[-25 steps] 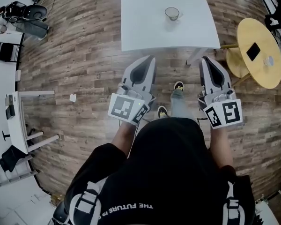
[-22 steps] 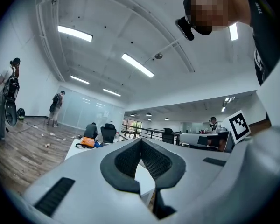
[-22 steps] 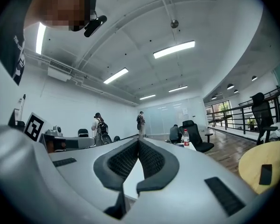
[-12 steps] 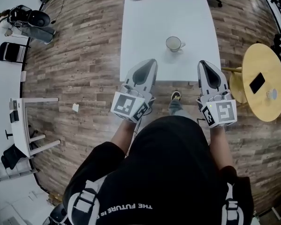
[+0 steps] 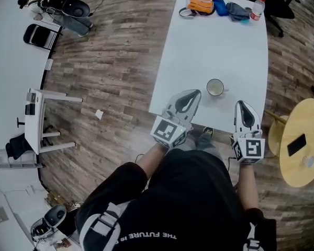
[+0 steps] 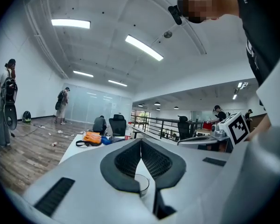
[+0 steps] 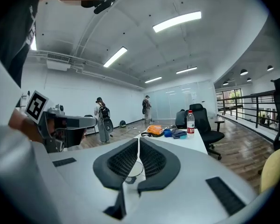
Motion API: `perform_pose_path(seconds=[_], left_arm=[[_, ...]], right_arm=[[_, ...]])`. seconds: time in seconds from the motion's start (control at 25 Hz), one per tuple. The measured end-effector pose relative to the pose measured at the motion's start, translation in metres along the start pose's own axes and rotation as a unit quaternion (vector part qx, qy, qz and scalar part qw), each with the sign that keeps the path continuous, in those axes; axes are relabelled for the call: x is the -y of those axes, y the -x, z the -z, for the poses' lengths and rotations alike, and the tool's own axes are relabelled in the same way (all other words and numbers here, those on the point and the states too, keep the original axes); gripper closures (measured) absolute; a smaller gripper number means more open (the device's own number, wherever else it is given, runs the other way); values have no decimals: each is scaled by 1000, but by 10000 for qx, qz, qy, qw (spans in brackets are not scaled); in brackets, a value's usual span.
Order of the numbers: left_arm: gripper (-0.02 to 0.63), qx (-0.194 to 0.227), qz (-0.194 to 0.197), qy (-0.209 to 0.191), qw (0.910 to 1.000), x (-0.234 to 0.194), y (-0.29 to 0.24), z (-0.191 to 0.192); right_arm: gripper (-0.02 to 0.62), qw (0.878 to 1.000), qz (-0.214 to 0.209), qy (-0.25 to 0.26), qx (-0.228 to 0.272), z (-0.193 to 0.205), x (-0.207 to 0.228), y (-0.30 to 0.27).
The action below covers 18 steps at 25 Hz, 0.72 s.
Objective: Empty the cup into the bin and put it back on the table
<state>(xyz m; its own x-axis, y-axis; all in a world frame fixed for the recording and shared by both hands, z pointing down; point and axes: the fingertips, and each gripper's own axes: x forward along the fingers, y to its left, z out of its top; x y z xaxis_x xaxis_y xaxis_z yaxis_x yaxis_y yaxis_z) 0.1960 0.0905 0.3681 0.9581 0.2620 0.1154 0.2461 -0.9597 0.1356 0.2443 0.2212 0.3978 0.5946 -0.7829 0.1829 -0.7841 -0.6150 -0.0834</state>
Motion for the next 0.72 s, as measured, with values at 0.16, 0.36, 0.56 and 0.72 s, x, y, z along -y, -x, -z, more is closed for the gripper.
perform_pose_path(seconds=[0.16,0.36,0.56,0.72], left_arm=[[584,-139,249,-55,9996,-11,-16,20],[583,-262,467,-135,9985,-21,-28,47],[425,-618,661,7,9959,-20,-39,84],[376,-857,796,-30,9931,-26,-43,116]], right_arm=[[578,9993,-19,120,-340,26,3,-21],[424,9973,-166,127,-699,61,7,-49],[411,9913,1,251,-1292,118,28,-71],[411,9826,73,423,-1810,164,37,-106]])
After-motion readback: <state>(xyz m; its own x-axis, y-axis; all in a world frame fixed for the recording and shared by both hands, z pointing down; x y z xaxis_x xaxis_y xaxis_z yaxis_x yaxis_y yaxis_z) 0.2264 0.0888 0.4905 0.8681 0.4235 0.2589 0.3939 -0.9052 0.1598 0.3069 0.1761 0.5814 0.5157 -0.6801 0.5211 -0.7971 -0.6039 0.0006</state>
